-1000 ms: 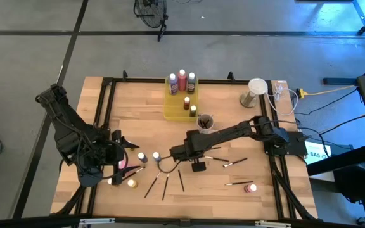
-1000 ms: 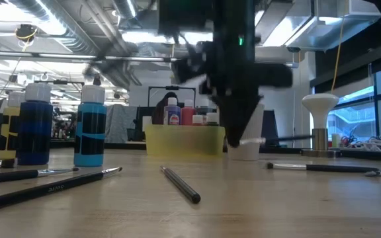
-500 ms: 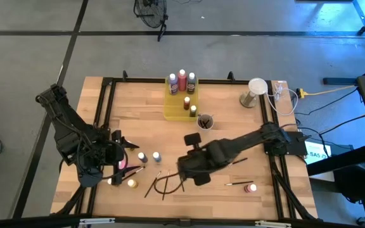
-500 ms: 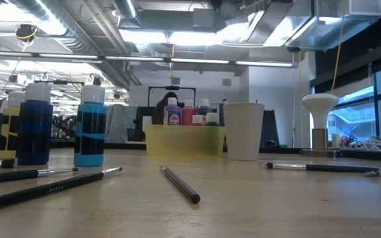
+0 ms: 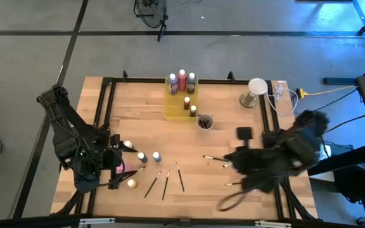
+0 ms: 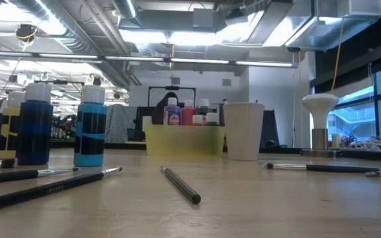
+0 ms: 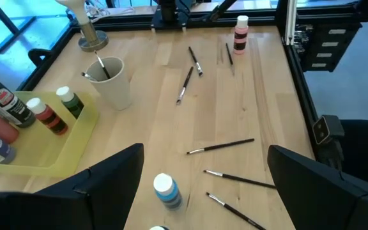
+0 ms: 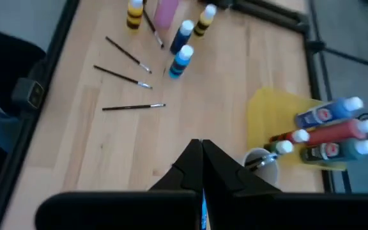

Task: Pick & Place Paint Supplies
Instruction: Put the black paintbrush into the white cup

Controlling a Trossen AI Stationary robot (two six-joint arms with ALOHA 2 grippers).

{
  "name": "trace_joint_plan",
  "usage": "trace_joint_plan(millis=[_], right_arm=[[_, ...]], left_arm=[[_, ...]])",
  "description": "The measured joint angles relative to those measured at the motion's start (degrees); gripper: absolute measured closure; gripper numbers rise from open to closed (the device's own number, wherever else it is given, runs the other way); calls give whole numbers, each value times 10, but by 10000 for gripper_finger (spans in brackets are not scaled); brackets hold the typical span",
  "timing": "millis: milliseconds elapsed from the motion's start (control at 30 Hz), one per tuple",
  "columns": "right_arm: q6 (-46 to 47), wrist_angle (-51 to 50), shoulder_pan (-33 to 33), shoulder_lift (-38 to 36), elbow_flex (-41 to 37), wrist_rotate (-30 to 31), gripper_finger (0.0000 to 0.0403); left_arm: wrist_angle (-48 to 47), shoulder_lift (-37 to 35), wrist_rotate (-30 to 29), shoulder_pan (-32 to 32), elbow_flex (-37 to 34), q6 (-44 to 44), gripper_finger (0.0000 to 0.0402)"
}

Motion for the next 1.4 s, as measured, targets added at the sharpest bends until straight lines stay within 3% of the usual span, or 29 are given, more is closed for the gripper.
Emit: trace_joint_plan(millis=[167,300,400,500,633,800,933,1133,1267,1400], right_arm=[[98,-1,63,-128,-140,104,403],[199,22,103,-231,-307,194,403],[226,102,116,-301,-452,235,403],[179,250,117,-357,-589,263,403],[-10,528,100,-404,-740,281,403],[-259,869,47,-445,-877,216,403],[-386,1083,-15,-474,-958,83,403],[-417,1193,-105,-485,-1002,-36,403],[-426,1258,-166,-470,-1002,-166,403],[-427,1288,-209,-459,-1002,-148,403]], left_arm=[[0,14,1,0,0,0,71],[-8,24,5,0,0,0,71],[-14,30,11,0,0,0,71],[-16,32,11,1,0,1,71],[-16,32,6,7,0,7,71],[-15,32,2,10,0,7,71],[-15,32,0,9,0,7,71],[-15,32,-1,9,0,14,71],[-15,34,-25,9,-6,18,71],[-11,34,-34,9,-34,9,71]])
